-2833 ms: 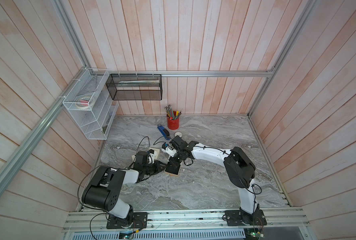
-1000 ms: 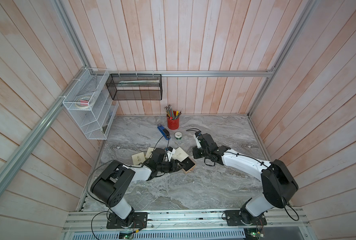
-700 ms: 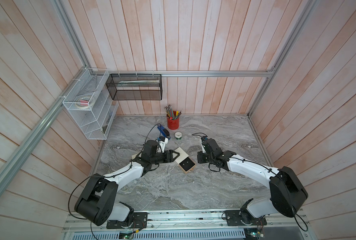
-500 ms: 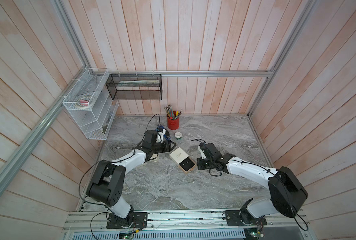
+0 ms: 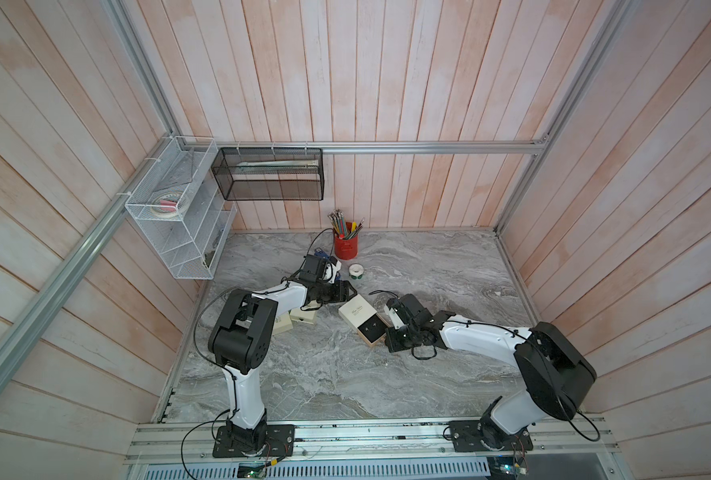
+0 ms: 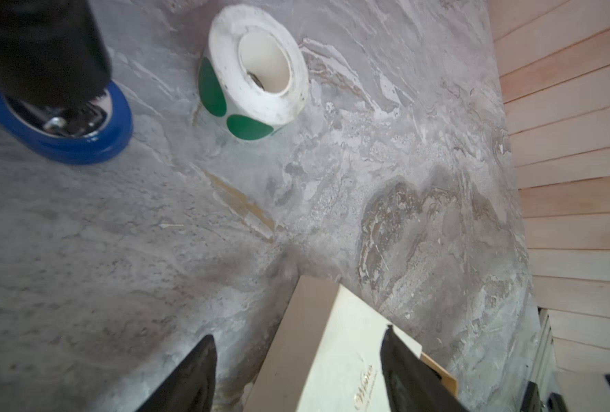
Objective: Place the earrings into the drawer-style jewelry box
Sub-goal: Close the drawer of the jewelry box.
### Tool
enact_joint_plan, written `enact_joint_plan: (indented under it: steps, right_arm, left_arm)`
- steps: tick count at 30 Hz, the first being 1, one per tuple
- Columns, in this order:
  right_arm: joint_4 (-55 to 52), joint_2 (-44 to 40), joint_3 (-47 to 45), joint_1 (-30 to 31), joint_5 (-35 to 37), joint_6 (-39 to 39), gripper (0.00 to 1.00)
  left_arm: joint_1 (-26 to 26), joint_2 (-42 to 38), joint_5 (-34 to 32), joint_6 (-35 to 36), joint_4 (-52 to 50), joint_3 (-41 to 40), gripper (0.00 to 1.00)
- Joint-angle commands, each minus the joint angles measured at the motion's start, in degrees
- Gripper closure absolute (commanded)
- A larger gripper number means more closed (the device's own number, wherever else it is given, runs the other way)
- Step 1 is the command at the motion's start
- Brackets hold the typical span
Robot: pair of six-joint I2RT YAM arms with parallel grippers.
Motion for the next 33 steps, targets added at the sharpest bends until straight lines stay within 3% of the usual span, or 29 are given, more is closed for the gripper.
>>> enact_joint_plan:
  steps: [1,14,27,30,33]
  right_arm:
    - [0.6,1.9,0.8,-0.1,0.5,0.6,0.91]
    - [7.7,6.2,4.9,-2.3,-0.9,-1.6,0.89]
    - [11.8,10.4,9.1,-2.8,-1.8,-3.7,0.84]
    - [11.0,9.1,8.4,-3.1,0.7,-4.3,0.80]
    - [8.8,6.1,7.1,-3.7,5.2,-4.8,0.64]
  left_arm:
    - [-0.8,1.5,4.1,1.7,-0.2,1.2,0.27]
    - [-1.7,2.0,12.9,1.1,4.0,-2.1,0.31]
    - [-5.0,0.8,13.6,-1.4,7.6,-5.8,0.31]
    - [-4.7,-0.8,11.2,-1.4,7.7,-6.9,0.31]
    - [-3.6,-4.7,6.8,-2.2,7.6,-8.4,0.27]
